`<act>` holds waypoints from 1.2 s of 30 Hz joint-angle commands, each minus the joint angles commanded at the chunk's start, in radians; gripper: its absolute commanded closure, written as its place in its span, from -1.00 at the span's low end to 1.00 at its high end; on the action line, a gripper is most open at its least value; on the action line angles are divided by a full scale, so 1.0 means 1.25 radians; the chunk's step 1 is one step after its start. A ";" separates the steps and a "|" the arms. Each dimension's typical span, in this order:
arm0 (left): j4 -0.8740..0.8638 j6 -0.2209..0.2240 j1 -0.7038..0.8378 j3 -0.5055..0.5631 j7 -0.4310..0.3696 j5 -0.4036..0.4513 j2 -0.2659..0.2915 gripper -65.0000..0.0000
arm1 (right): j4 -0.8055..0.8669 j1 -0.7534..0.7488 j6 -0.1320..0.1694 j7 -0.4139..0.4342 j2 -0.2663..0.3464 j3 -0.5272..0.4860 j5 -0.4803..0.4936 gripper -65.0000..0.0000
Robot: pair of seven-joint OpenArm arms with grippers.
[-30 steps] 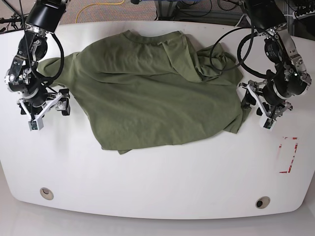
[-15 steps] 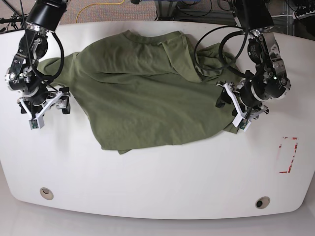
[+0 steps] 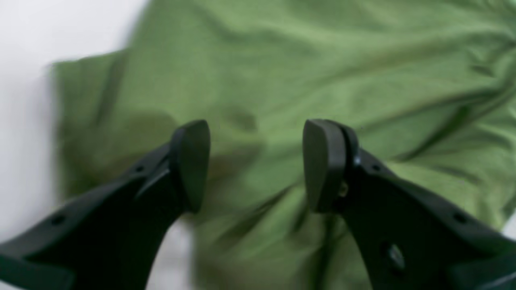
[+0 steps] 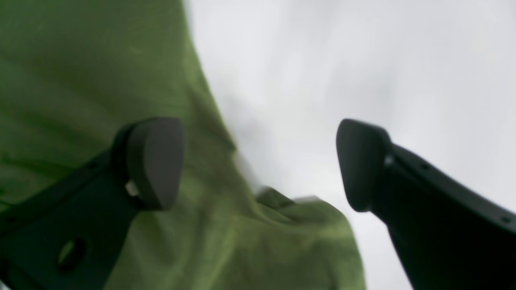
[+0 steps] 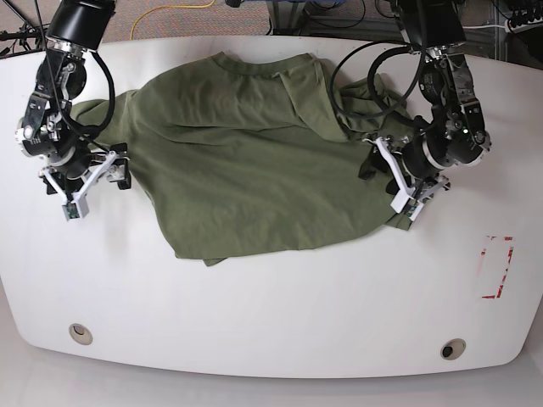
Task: Fold the T-shirt properly
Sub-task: 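Lower the right gripper onto the shirt side and pinch the fabric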
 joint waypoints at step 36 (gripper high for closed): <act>0.008 0.000 -0.020 -0.142 0.031 -0.021 -0.106 -0.05 | -0.270 0.130 0.035 0.135 -0.063 -0.058 0.000 -0.72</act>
